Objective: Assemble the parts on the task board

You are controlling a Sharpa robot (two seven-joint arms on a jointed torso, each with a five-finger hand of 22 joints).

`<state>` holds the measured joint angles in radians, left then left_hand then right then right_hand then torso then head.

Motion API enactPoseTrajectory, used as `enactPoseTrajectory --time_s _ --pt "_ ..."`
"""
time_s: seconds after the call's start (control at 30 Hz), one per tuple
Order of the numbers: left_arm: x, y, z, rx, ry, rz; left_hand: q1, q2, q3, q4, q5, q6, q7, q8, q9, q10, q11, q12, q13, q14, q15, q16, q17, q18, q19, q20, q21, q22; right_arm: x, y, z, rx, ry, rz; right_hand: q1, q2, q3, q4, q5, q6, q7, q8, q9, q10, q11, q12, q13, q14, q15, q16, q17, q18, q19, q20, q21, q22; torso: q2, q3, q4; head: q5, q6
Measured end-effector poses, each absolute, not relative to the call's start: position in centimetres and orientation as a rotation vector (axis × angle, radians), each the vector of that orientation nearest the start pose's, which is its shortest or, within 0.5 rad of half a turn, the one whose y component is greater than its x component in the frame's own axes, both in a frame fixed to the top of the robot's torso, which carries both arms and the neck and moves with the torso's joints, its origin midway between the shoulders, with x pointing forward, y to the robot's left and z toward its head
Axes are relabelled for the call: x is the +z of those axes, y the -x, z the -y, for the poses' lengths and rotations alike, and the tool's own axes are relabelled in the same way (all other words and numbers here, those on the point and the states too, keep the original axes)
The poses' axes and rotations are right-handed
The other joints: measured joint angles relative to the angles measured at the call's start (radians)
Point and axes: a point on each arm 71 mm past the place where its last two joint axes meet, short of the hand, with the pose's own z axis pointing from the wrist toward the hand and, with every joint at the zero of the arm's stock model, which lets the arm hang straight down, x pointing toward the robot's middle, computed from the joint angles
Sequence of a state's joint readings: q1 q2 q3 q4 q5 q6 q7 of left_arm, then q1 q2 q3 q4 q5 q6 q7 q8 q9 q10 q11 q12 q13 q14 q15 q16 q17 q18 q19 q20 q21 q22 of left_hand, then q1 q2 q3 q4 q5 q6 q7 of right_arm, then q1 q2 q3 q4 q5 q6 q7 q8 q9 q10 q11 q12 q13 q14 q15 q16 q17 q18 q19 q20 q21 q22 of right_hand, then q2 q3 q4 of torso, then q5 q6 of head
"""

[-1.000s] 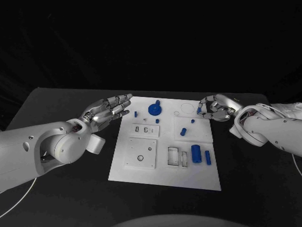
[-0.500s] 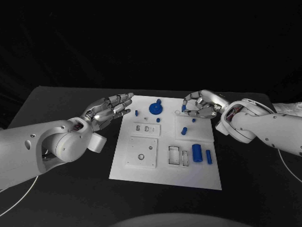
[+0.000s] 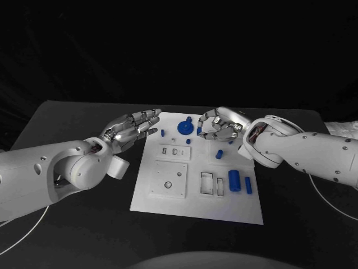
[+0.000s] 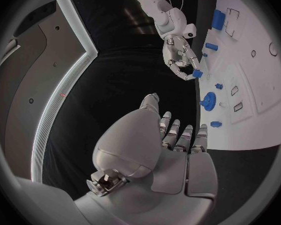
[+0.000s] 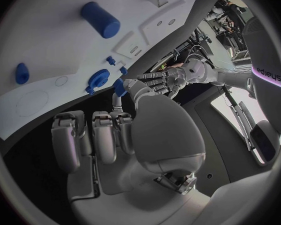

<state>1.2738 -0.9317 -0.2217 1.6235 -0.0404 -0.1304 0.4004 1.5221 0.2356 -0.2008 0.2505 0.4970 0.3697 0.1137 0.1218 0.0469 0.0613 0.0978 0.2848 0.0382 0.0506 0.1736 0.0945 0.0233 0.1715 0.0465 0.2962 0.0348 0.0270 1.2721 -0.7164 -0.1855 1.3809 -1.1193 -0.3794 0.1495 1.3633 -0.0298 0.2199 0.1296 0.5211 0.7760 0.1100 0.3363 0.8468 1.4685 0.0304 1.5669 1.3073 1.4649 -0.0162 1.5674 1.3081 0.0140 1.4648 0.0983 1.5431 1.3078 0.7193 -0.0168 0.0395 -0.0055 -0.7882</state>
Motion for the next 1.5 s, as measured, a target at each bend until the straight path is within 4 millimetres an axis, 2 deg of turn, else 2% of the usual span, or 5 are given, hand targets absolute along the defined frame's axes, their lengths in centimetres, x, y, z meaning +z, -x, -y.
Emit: enactPoseTrajectory --time_s 0.33,0.43,0.67,1.2,1.5 --pt "-20.1 -45.3 -21.3 -1.641 1.015 -1.655 0.0 0.0 0.0 0.0 0.0 0.0 0.0 0.0 0.0 0.0 0.0 0.0 0.0 0.0 0.0 0.0 0.0 0.0 0.0 0.0 0.0 0.0 -20.4 -50.2 14.6 0.927 0.1 -1.7 -0.005 -0.005 0.003 -0.003 0.0 0.0 0.0 0.0 -0.006 0.0 0.0 0.0 0.0 0.0 0.0 0.0 0.0 0.0 0.0 0.0 -0.005 0.0 0.0 0.0 0.0013 0.006 -0.003" --pt "-20.1 -45.3 -21.3 -1.642 1.014 -1.656 0.0 0.0 0.0 0.0 0.0 0.0 0.0 0.0 0.0 0.0 0.0 0.0 0.0 0.0 0.0 0.0 0.0 0.0 0.0 0.0 0.0 0.0 -20.7 -50.1 14.0 0.926 0.111 -1.711 -0.005 -0.005 0.004 -0.001 0.0 0.004 0.003 -0.001 -0.008 0.0 0.0 0.0 0.001 0.0 0.0 0.0 0.0 0.0 0.0 0.0 -0.009 0.0 0.001 0.0 0.0008 0.008 -0.003" --pt "-20.2 -45.3 -21.2 -1.643 1.013 -1.657 0.0 0.0 0.0 0.0 0.0 0.0 0.0 0.0 0.0 0.0 0.0 0.0 0.0 0.0 0.0 0.0 0.0 0.0 0.0 0.0 0.0 0.0 -21.5 -49.7 13.0 0.925 0.137 -1.74 -0.005 -0.005 0.008 -0.002 -0.001 0.007 0.0 -0.004 -0.012 -0.004 0.004 0.0 0.001 0.0 0.0 0.0 0.0 0.0 0.0 0.0 -0.009 0.0 0.001 0.0003 -0.0006 0.012 -0.006" --pt "-20.2 -45.4 -21.1 -1.644 1.012 -1.659 0.0 0.0 0.0 0.0 0.0 0.0 0.0 0.0 0.0 0.0 0.0 0.0 0.0 0.0 0.0 0.0 0.0 0.0 0.0 0.0 0.0 0.0 -23.0 -49.7 12.4 0.888 0.164 -1.77 -0.005 -0.005 0.011 -0.005 -0.001 0.01 0.004 -0.01 -0.014 -0.004 0.004 0.0 0.001 0.004 0.004 0.0 0.0 0.0 0.0 0.0 -0.013 0.0 0.0 0.0011 -0.0027 0.016 -0.011" --pt "-20.2 -45.4 -21.1 -1.643 1.012 -1.659 0.0 0.0 0.0 0.0 0.0 0.0 0.0 0.0 0.0 0.0 0.0 0.0 0.0 0.0 0.0 0.0 0.0 0.0 0.0 0.0 0.0 0.0 -23.4 -49.7 12.3 0.881 0.172 -1.769 -0.005 -0.005 0.012 -0.007 -0.003 0.01 0.004 -0.013 -0.016 -0.004 0.004 0.0 0.001 0.004 0.004 0.0 0.0 0.0 0.0 0.0 -0.013 0.0 0.0 0.0011 -0.0012 0.015 -0.014"
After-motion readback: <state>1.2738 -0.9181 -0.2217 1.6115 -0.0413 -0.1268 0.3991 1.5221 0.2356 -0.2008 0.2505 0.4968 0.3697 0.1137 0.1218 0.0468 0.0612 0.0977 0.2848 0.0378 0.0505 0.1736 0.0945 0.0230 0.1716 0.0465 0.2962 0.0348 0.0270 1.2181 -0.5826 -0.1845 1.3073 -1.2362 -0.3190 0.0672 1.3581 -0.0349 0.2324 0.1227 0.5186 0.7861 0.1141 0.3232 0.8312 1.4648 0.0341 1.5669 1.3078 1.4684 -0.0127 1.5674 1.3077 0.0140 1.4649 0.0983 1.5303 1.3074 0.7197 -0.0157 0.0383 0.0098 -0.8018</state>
